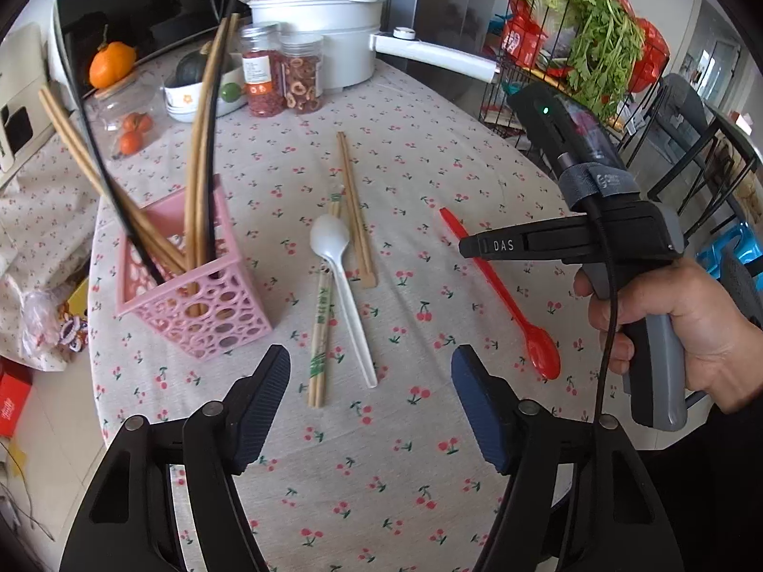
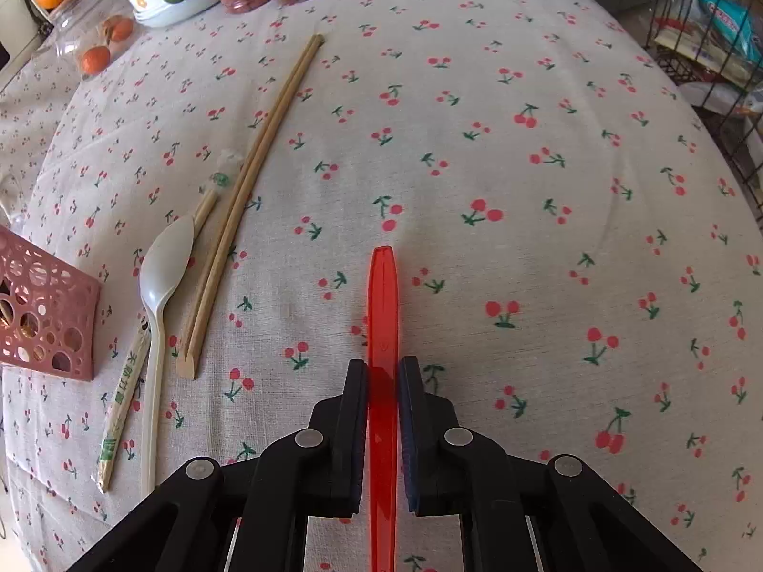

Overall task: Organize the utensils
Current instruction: 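Grasp the white plastic spoon with the left tool while the right tool holds the red spoon, then carry both spoons over the pink basket, lower them in and open both tools, then grasp the paper-wrapped disposable chopsticks with the right tool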

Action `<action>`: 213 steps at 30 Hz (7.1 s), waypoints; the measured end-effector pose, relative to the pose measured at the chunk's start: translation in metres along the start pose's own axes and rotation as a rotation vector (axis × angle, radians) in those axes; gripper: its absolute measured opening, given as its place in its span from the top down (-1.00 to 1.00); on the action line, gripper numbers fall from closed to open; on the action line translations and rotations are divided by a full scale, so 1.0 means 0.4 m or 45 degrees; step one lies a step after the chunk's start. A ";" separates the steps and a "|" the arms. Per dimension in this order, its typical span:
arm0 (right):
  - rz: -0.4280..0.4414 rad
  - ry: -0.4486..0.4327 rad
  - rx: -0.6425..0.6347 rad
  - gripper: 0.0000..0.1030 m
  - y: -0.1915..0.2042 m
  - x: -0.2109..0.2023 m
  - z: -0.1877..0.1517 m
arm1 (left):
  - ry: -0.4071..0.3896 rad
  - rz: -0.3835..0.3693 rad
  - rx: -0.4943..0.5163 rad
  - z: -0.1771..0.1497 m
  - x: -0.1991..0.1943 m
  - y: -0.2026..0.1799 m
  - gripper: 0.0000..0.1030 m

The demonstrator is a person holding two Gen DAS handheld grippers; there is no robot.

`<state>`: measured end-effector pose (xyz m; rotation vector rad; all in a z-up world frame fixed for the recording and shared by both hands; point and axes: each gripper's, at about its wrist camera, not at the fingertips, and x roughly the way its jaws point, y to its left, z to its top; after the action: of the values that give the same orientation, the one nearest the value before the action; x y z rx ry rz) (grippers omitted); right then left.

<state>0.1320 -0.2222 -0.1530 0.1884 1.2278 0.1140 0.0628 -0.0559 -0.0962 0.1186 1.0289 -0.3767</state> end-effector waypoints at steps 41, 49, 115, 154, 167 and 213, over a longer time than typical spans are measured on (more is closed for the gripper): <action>0.164 -0.055 0.071 0.80 -0.111 -0.098 0.028 | 0.192 0.228 -0.323 0.230 0.322 0.026 0.71; 0.166 -0.098 0.065 0.80 -0.099 -0.134 0.021 | 0.108 0.102 -0.298 0.218 0.225 0.014 0.71; 0.228 -0.686 -0.031 0.79 0.119 -0.373 0.025 | -0.950 0.212 -0.286 0.145 -0.286 0.221 0.36; 0.172 -1.161 0.095 0.79 0.481 -0.248 0.060 | -0.242 0.186 -0.558 -0.058 -0.211 0.489 0.08; 0.278 -1.095 0.005 0.12 0.478 -0.284 0.023 | -0.165 0.155 -0.565 -0.063 -0.178 0.506 -0.15; -0.144 -0.172 -0.322 -0.88 0.206 0.092 -0.054 | -0.057 0.185 -0.455 -0.056 -0.060 0.341 -0.61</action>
<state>0.1249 -0.1329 -0.1770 -0.0925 1.0760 0.1548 0.0826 0.0831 -0.0981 -0.1354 1.0214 -0.0596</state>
